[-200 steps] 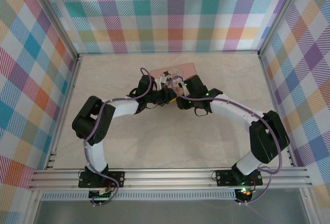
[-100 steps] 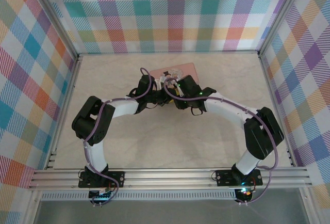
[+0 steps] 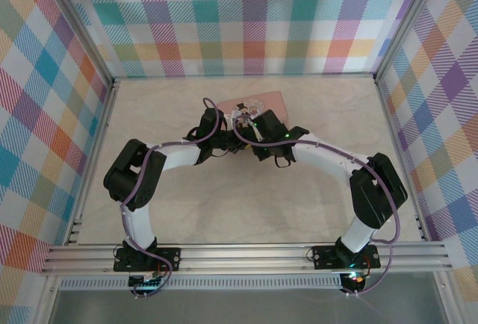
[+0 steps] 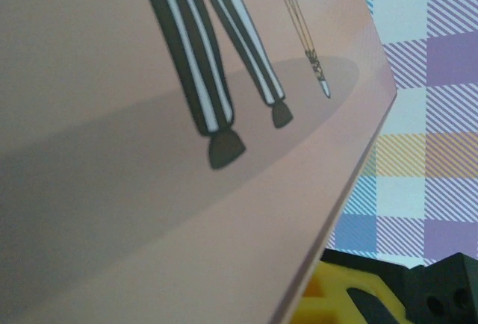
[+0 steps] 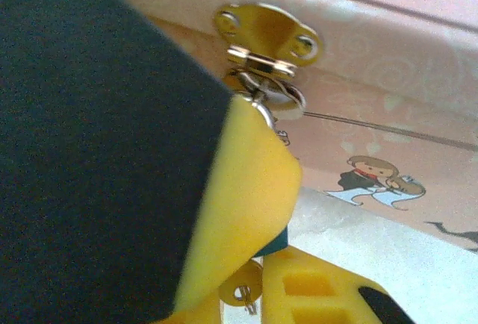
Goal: Unlock a padlock with a key
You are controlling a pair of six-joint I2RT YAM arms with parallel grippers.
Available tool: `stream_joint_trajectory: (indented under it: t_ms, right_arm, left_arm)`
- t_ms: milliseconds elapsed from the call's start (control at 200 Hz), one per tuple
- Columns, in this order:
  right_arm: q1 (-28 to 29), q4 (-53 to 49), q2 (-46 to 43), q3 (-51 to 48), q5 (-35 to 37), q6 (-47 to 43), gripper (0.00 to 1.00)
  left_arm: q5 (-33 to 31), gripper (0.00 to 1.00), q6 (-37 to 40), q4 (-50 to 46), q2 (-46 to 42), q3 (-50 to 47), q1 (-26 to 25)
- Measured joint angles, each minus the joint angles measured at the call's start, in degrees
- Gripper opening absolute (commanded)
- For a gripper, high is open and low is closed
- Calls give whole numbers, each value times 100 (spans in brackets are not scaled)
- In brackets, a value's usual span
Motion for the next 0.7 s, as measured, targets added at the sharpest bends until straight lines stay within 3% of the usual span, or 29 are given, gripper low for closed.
stream_joint_trajectory:
  t_ms: [235, 455, 700]
  right_arm:
    - [22, 11, -2, 11, 26, -138, 0]
    - [22, 107, -2, -74, -153, -114, 0]
    - [17, 426, 72, -518, -754, 33, 0]
  left_arm:
    - [-17, 6, 2, -35, 2, 0, 15]
    - [-22, 31, 63, -140, 0, -2, 15]
    - [-109, 37, 168, -317, -17, -332, -13]
